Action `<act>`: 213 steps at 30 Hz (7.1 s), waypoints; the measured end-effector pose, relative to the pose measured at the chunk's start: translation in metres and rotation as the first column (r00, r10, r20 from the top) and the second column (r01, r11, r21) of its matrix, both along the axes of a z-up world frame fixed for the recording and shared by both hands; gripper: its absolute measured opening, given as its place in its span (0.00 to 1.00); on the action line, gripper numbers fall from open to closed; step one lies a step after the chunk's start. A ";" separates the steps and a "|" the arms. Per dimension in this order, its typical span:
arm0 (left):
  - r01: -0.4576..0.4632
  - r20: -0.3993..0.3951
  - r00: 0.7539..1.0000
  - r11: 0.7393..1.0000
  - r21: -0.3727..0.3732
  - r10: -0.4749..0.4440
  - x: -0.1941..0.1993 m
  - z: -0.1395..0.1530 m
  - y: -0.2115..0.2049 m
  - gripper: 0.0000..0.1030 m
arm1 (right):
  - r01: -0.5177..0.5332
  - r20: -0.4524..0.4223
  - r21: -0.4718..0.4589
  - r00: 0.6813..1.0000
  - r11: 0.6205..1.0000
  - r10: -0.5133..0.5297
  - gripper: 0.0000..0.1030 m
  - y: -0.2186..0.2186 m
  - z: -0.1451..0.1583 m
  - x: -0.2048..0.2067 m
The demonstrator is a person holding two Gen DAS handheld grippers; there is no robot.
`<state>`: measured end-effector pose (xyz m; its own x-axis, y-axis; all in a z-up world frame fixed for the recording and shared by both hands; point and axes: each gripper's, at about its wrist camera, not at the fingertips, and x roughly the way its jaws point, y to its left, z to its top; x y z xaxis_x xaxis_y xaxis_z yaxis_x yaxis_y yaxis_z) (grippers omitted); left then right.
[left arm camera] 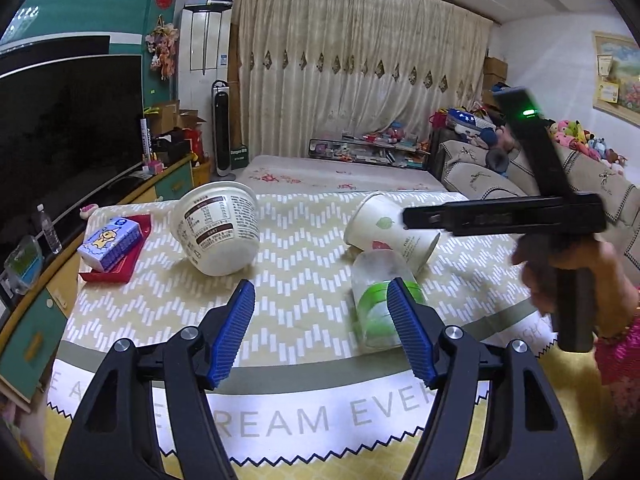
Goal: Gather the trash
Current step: 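Move the left gripper back toward the clear green-labelled cup on the table, then grasp the white paper cup with the right gripper and carry it to the bin, then open the right gripper over the bin while the left gripper grasps the clear cup, then carry the clear green-labelled cup over the bin and open the left gripper, then move the right gripper to the white yogurt tub and grasp it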
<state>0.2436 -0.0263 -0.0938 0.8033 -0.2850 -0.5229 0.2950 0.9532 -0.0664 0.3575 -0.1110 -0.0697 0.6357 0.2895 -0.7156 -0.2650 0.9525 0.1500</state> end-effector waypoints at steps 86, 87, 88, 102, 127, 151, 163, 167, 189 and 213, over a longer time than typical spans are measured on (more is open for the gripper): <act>0.064 -0.240 0.970 0.995 0.079 -0.043 0.040 -0.032 -0.075 0.70 | 0.671 0.026 0.087 0.737 0.736 -0.675 0.80 -0.259 -0.048 -0.269; 0.062 -0.244 0.969 0.995 0.078 -0.041 0.042 -0.033 -0.076 0.70 | 0.671 0.023 0.090 0.737 0.736 -0.675 0.80 -0.260 -0.049 -0.269; 0.059 -0.248 0.968 0.995 0.076 -0.039 0.044 -0.033 -0.076 0.68 | 0.671 0.021 0.093 0.737 0.735 -0.676 0.80 -0.260 -0.049 -0.269; 0.050 -0.247 0.969 0.994 0.100 -0.023 0.060 -0.039 -0.081 0.50 | 0.666 0.008 0.104 0.742 0.738 -0.671 0.81 -0.260 -0.053 -0.269; 0.470 -0.112 0.880 0.881 0.057 -0.462 -0.062 0.051 -0.250 0.50 | 0.741 0.117 0.129 0.648 0.658 -0.753 0.80 -0.297 -0.019 -0.331; 0.666 -0.264 0.731 0.741 0.078 -0.629 -0.057 -0.026 -0.477 0.50 | 0.805 0.146 0.178 0.547 0.565 -0.825 0.82 -0.337 -0.011 -0.381; 0.525 -0.101 0.848 0.851 0.021 -0.521 -0.046 0.032 -0.314 0.62 | 0.761 0.138 0.157 0.615 0.630 -0.777 0.82 -0.313 -0.012 -0.354; 0.381 -0.073 0.923 0.924 0.035 -0.378 -0.034 0.032 -0.230 0.64 | 0.727 0.139 0.147 0.656 0.671 -0.742 0.82 -0.296 -0.010 -0.338; -0.150 -0.095 0.984 0.988 0.040 0.153 0.000 -0.011 0.072 0.67 | 0.379 0.201 0.016 0.905 0.925 -0.375 0.82 -0.119 0.044 -0.197; -0.146 -0.243 0.959 0.989 0.025 0.148 0.003 -0.035 0.071 0.68 | -0.187 -0.044 0.037 0.981 0.982 0.188 0.82 0.158 0.023 0.027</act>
<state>0.2463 0.0450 -0.1292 0.6840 -0.1693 -0.7096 0.1273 0.9855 -0.1124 0.3848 0.0469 -0.0471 0.5340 0.4243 -0.7313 -0.4304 0.8809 0.1967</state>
